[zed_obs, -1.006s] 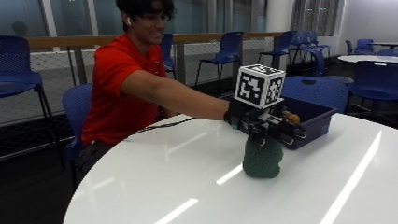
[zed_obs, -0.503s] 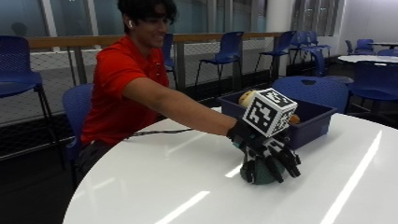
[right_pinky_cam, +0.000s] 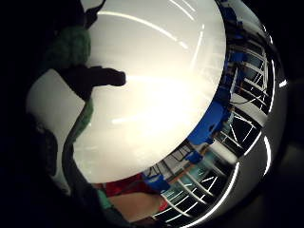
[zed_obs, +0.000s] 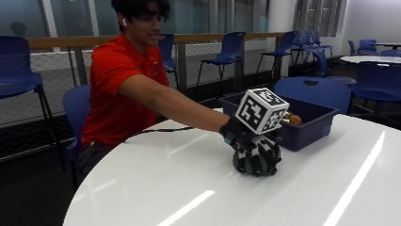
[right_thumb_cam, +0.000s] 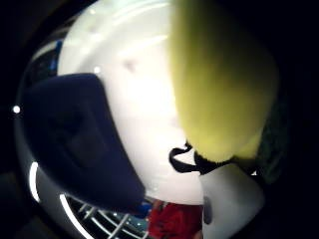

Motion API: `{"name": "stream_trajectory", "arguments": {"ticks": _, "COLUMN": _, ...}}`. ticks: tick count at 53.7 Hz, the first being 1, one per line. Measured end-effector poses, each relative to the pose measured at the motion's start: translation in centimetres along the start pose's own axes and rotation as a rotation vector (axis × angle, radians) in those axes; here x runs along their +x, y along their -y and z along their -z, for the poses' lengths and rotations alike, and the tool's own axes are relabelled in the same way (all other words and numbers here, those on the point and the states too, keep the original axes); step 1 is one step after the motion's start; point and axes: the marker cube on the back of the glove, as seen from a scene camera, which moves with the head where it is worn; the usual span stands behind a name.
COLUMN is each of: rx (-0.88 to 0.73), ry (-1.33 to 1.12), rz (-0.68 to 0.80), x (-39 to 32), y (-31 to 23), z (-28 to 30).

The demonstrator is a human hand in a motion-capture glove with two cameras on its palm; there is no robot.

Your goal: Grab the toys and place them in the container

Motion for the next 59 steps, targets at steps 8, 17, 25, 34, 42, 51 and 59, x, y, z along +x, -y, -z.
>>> {"name": "stream_trajectory", "arguments": {"ticks": 8, "rx": 0.136, "ry": -0.018, "rz": 0.025, "x": -0.1, "y": -1.5, "z": -0.7}}
{"name": "stream_trajectory", "arguments": {"ticks": 17, "rx": 0.151, "ry": 0.020, "rz": 0.076, "x": 0.6, "y": -4.6, "z": -0.5}}
{"name": "stream_trajectory", "arguments": {"ticks": 25, "rx": 0.208, "ry": 0.033, "rz": 0.137, "x": 0.6, "y": -7.5, "z": 3.3}}
{"name": "stream_trajectory", "arguments": {"ticks": 34, "rx": 0.276, "ry": 0.000, "rz": 0.218, "x": -2.9, "y": -11.5, "z": 8.9}}
{"name": "stream_trajectory", "arguments": {"ticks": 42, "rx": 0.317, "ry": 0.011, "rz": 0.299, "x": -9.3, "y": -14.3, "z": 12.7}}
{"name": "stream_trajectory", "arguments": {"ticks": 51, "rx": 0.304, "ry": 0.002, "rz": 0.490, "x": -17.8, "y": -17.1, "z": 14.2}}
{"name": "stream_trajectory", "arguments": {"ticks": 59, "rx": 0.309, "ry": -0.020, "rz": 0.481, "x": -21.7, "y": -17.3, "z": 13.5}}
